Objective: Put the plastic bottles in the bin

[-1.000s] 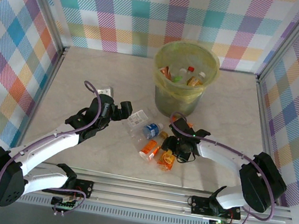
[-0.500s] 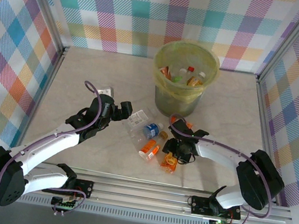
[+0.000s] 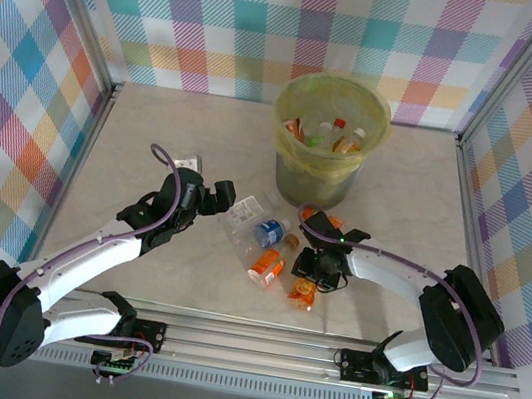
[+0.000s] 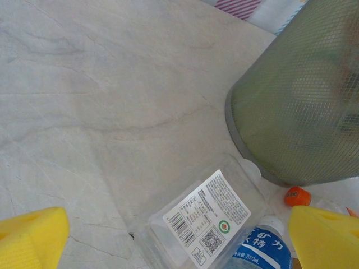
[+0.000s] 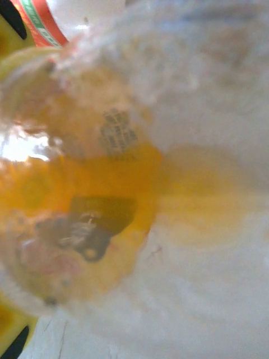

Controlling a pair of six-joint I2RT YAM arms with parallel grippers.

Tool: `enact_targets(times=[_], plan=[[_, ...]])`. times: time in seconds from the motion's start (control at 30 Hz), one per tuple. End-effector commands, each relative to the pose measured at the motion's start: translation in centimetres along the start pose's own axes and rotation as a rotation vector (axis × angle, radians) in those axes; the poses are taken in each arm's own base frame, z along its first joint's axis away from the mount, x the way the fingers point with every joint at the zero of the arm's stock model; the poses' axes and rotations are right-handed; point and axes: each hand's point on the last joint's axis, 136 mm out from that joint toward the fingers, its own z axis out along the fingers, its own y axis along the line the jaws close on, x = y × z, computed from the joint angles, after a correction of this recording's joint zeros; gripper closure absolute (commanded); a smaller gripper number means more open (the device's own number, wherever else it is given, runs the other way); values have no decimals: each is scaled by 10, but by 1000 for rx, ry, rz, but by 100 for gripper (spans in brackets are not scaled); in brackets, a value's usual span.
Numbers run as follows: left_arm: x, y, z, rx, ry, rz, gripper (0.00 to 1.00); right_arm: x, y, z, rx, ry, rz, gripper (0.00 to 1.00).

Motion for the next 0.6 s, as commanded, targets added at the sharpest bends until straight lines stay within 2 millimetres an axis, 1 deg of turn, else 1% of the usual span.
enact_targets(times=[0.0, 0.13, 0.23, 0.3, 0.4, 0.57], plan=[[-4, 2, 1, -10, -14, -4, 0, -3, 14, -27, -59, -20, -57, 55], [-5, 2, 1, -9, -16, -3, 0, -3, 28, -50, -119, -29, -126, 59], [-4, 2, 1, -9, -16, -4, 0, -5, 41, -75, -181, -56, -183, 61], [-5, 2, 0, -9, -19, -4, 0, -9, 51, -96, -221, -88, -230, 62], [-5, 3, 0, -10, -21, -4, 0, -17, 63, -132, -255, -155, -302, 63], [-7, 2, -2, -8, -27, -1, 0, -33, 87, -200, -329, -300, -427, 62]])
